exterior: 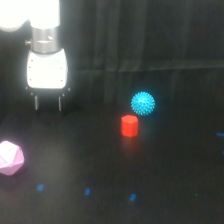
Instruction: Pick up the red object from the table
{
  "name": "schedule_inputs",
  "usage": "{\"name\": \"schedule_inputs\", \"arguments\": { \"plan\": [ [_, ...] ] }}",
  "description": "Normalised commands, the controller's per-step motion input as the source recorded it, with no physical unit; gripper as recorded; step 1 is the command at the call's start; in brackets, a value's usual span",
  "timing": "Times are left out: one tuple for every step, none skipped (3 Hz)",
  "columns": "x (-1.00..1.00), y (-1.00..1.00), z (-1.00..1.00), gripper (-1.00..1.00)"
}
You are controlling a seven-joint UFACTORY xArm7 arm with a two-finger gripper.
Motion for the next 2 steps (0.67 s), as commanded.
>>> {"name": "schedule_inputs", "arguments": {
  "plan": [
    [1.0, -0.52, -0.96, 1.0],
    [1.0, -0.08, -0.6, 1.0]
  ]
}}
